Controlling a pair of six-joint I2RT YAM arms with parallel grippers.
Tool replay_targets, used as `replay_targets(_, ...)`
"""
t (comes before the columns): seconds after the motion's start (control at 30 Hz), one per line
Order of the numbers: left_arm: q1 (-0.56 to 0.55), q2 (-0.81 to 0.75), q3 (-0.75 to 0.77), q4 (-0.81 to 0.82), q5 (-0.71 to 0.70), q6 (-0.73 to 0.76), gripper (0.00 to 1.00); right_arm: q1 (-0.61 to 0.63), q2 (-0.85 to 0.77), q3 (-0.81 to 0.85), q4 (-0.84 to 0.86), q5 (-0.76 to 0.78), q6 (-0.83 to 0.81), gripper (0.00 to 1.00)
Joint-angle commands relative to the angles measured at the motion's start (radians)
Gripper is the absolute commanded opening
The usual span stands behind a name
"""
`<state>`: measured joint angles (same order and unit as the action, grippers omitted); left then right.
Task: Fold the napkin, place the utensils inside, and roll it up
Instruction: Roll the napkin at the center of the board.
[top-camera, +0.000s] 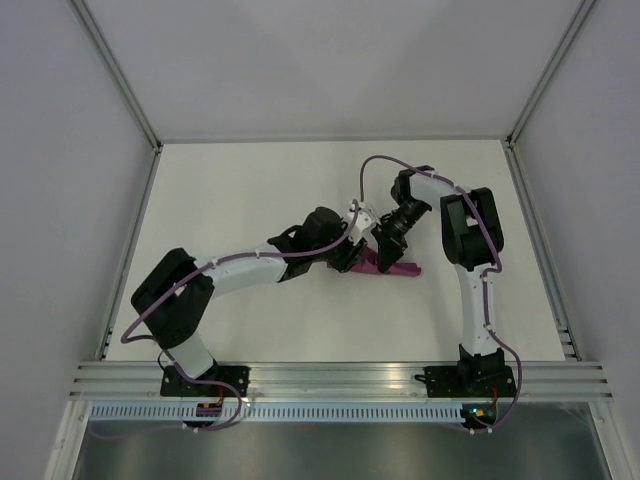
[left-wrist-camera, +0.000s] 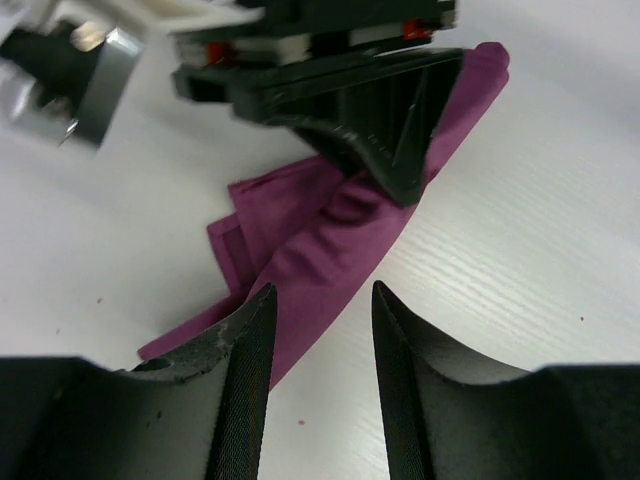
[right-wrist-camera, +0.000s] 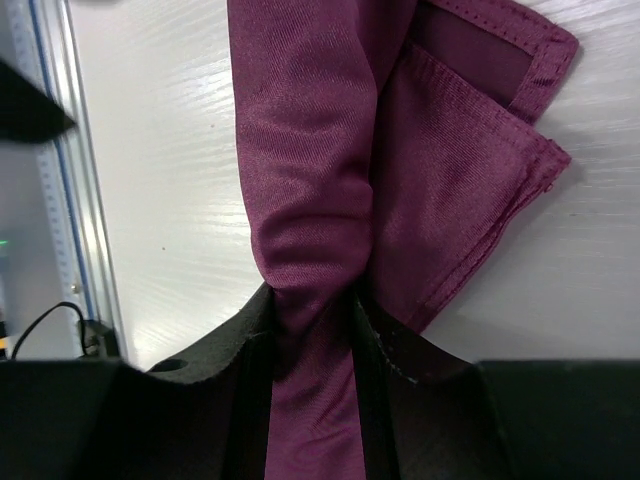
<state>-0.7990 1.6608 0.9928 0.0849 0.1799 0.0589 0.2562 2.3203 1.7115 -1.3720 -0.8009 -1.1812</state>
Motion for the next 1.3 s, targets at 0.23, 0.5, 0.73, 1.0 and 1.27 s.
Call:
replay_targets(0.23, -0.169, 0.192, 0.177, -0.031, -0.177, 0.294, 0.49, 0.009, 0.113, 0.025, 0.036, 0.109, -0.006, 0.14)
replay_targets(0.5, -0.212, 0.26, 0.213, -0.07, -0.192, 0.354, 0.5, 0.008, 0.126, 0.042, 0.039, 0.111, 0.022, 0.14)
replay_targets(0.73, -0.213, 0.323, 0.239, -0.077, -0.211, 0.381, 0.5, 0.008, 0.131, 0.046, 0.04, 0.114, 0.031, 0.14)
replay_targets(1.0, -0.213, 0.369, 0.251, -0.117, -0.189, 0.397, 0.29, 0.008, 0.128, 0.046, 0.048, 0.112, 0.038, 0.14)
replay_targets(1.27, -0.204, 0.413, 0.294, -0.218, -0.099, 0.397, 0.03, 0.005, 0.045, 0.007, 0.12, 0.105, 0.081, 0.47)
